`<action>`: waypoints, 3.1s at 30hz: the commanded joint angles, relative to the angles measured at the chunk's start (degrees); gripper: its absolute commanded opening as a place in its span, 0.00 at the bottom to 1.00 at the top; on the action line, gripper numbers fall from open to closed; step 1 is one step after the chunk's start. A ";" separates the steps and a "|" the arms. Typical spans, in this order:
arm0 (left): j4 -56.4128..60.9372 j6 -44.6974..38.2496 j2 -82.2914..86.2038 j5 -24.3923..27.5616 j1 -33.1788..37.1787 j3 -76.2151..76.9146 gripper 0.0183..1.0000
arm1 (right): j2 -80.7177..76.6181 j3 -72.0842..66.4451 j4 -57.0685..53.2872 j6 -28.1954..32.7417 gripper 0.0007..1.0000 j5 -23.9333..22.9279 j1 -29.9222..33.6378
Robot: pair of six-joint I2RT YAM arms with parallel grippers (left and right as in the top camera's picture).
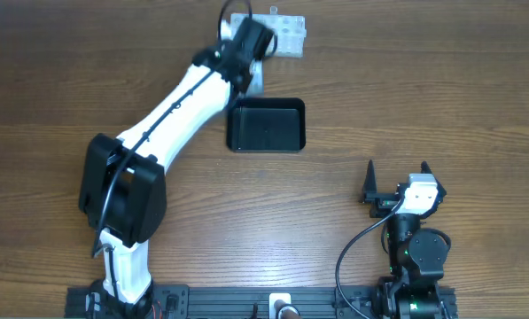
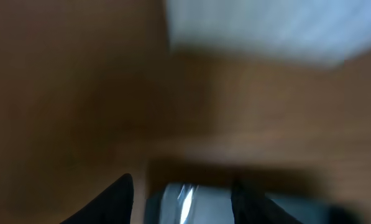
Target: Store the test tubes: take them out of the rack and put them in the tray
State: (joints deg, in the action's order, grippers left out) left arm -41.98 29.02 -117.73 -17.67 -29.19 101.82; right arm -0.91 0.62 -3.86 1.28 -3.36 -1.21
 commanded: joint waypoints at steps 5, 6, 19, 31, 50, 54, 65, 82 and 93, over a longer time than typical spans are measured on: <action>10.34 -9.53 -3.78 -3.93 0.07 12.63 0.54 | 0.63 -0.33 -0.20 -0.39 0.99 0.33 -0.26; 10.40 -9.53 -5.16 -4.33 0.07 13.97 0.55 | 0.63 -0.33 -0.20 -0.39 0.99 0.33 -0.26; 15.72 -9.53 -18.95 -4.68 0.07 21.31 0.59 | 0.63 -0.33 -0.20 -0.39 0.99 0.33 -0.26; 20.20 -9.55 -21.90 -4.66 0.57 21.31 0.58 | 0.63 -0.33 -0.20 -0.39 0.99 0.33 -0.26; 20.52 -9.53 -22.75 -4.48 0.70 21.31 0.29 | 0.63 -0.33 -0.20 -0.39 0.99 0.33 -0.26; 20.61 -9.53 -22.75 -4.48 0.70 21.31 0.21 | 0.63 -0.33 -0.20 -0.39 0.99 0.33 -0.26; 20.61 -9.53 -22.62 -4.50 0.70 21.31 0.10 | 0.63 -0.33 -0.20 -0.39 0.99 0.33 -0.26; 20.52 -14.10 -9.62 -4.92 0.68 21.31 0.07 | 0.63 -0.33 -0.20 -0.39 0.99 0.33 -0.26; 1.38 -4.79 4.28 -3.58 -1.92 21.31 0.06 | 0.63 -0.33 -0.20 -0.39 0.99 0.33 -0.26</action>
State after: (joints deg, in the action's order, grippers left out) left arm -35.62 18.02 -115.81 -21.63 -29.87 122.72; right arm -0.91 0.62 -3.86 1.30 -3.36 -1.21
